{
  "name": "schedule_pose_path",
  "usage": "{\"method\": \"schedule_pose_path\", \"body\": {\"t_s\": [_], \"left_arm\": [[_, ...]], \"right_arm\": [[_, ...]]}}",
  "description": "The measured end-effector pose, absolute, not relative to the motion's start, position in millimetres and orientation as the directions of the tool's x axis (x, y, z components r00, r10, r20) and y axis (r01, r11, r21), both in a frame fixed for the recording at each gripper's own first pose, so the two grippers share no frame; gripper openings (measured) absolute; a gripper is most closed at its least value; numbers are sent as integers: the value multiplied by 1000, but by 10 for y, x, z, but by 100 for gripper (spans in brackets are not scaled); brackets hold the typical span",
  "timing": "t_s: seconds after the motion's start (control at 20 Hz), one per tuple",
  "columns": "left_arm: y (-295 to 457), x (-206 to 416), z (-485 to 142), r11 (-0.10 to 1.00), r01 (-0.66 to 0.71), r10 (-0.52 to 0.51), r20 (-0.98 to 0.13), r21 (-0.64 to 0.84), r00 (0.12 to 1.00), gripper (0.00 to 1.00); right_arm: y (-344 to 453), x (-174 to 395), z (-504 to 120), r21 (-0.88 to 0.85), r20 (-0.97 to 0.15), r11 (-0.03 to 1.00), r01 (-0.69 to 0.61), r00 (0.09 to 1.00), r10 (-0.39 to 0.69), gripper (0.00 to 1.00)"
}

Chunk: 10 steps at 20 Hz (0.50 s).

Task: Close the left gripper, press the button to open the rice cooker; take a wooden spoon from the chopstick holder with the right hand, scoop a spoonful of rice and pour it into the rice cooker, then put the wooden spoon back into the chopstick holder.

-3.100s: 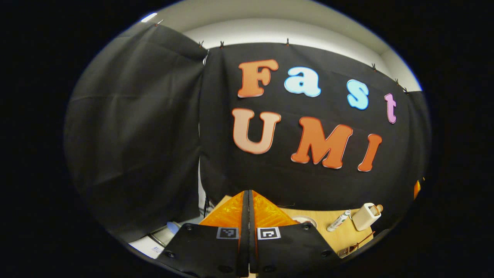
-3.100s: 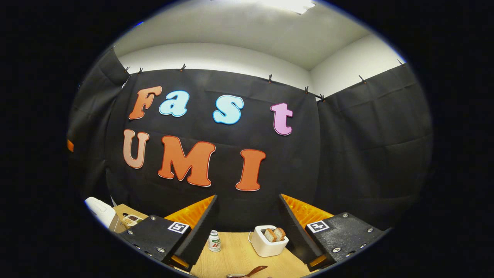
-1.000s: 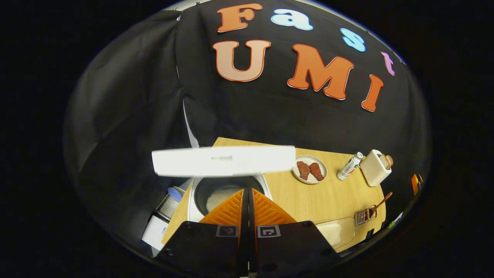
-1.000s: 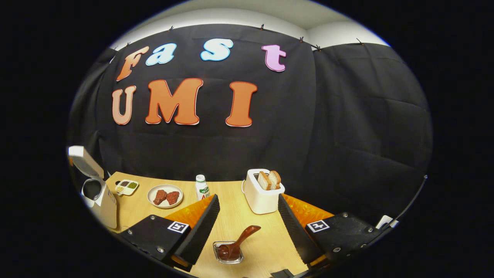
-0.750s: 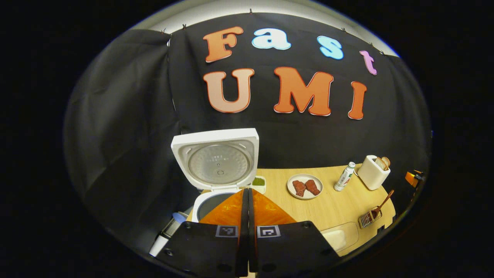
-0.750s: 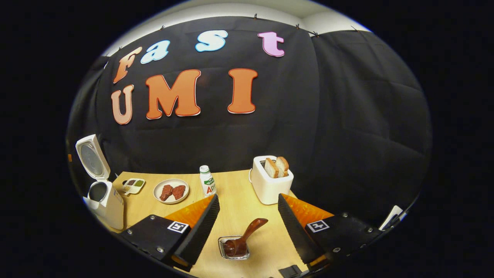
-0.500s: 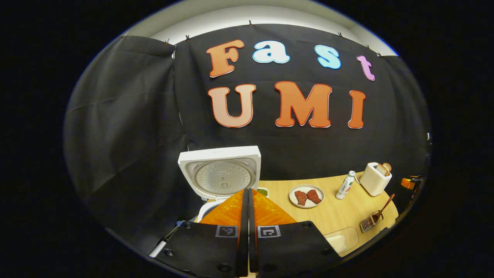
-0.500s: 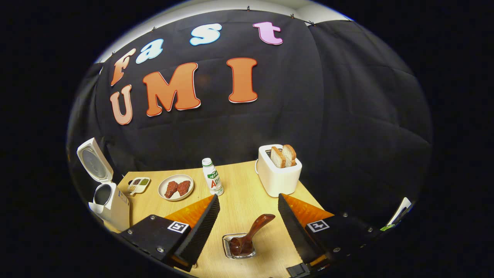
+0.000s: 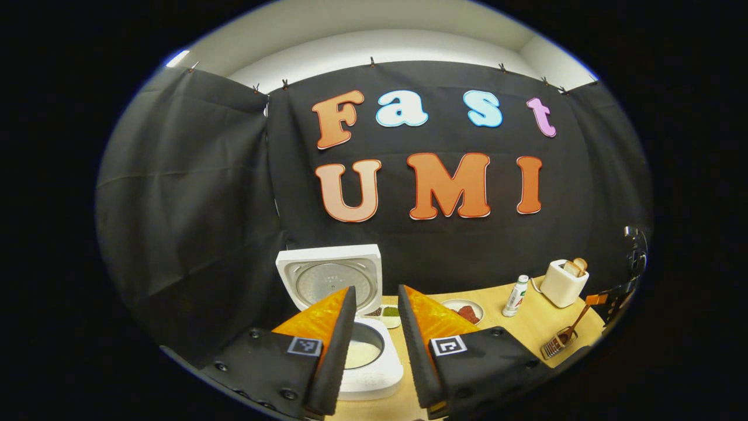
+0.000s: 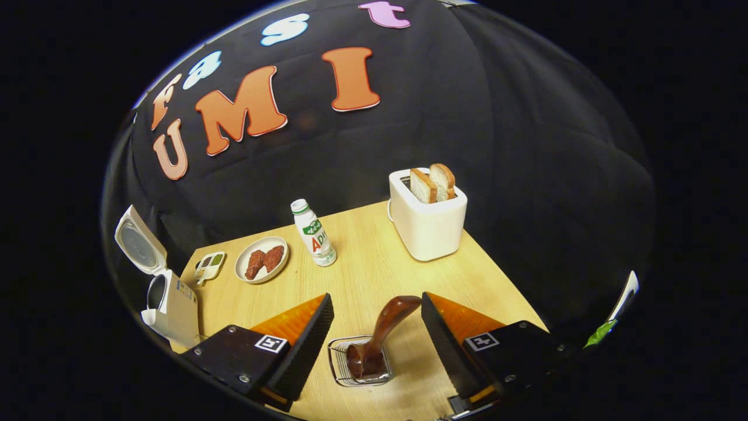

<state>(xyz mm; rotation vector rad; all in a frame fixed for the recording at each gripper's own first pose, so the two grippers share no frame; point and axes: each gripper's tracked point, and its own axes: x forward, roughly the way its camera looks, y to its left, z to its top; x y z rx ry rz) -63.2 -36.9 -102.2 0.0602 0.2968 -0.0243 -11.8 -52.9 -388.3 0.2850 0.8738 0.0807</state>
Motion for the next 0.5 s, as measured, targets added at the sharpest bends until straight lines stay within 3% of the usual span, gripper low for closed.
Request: {"method": "schedule_pose_path", "body": {"t_s": [0.05, 0.1, 0.35, 0.45, 0.5], "left_arm": [[-410, -656, -1006, 998, 36, -20, -291, 51, 957, 65], [-453, -703, -998, 998, 39, -23, -290, 49, 957, 69], [-658, -801, -971, 997, 56, -41, -280, 48, 959, 66], [-737, -826, -999, 996, 65, -46, -282, 57, 958, 66], [-788, -845, -1019, 996, 71, -51, -285, 61, 957, 71]], "right_arm": [[-550, -116, -3975, 291, -754, 955, 58, 628, 192, 95], [-558, -113, -4055, 309, -763, 948, 74, 614, 201, 95], [-520, -149, -4325, 461, -775, 870, 176, 558, 297, 85], [-486, -123, -4371, 513, -755, 837, 194, 566, 332, 72], [-466, -115, -4392, 534, -746, 823, 193, 566, 351, 65]]}}
